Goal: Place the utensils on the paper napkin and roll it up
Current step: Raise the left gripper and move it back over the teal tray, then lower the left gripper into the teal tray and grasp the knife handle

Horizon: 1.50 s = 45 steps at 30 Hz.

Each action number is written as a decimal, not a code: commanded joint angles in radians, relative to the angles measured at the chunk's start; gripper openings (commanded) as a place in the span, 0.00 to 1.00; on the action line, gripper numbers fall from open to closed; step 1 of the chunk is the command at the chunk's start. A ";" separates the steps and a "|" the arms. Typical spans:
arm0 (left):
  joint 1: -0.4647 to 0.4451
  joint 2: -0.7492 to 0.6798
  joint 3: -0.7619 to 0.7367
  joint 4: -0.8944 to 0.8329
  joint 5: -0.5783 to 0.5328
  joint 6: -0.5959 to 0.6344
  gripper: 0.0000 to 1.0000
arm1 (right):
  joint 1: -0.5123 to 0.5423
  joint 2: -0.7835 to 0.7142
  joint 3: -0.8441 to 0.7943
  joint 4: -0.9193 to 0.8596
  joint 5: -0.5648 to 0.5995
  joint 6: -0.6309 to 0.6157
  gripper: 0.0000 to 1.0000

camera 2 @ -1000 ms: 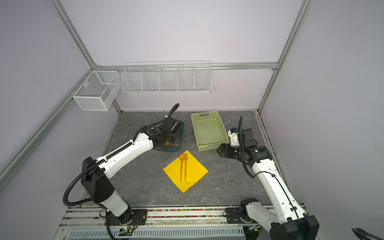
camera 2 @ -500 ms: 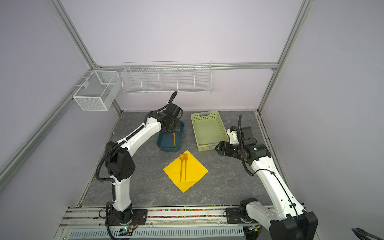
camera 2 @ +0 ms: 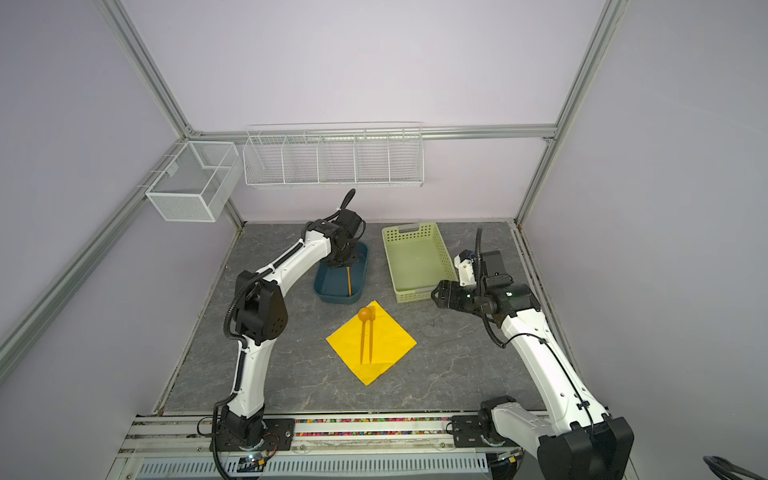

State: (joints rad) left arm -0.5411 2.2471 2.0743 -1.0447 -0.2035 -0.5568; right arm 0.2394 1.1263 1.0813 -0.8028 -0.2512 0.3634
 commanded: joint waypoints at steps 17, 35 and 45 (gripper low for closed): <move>0.026 0.163 0.097 -0.065 0.084 -0.014 0.16 | 0.005 0.024 0.040 0.009 -0.022 0.012 0.76; 0.038 0.220 0.098 -0.040 0.118 0.048 0.13 | 0.006 0.027 0.043 -0.001 -0.020 0.006 0.76; 0.047 0.243 0.079 -0.025 0.118 0.059 0.13 | 0.005 0.029 0.046 -0.001 -0.018 0.005 0.76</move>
State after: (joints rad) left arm -0.5022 2.4481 2.1536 -1.0531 -0.0875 -0.5133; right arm 0.2401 1.1484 1.1084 -0.8005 -0.2596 0.3668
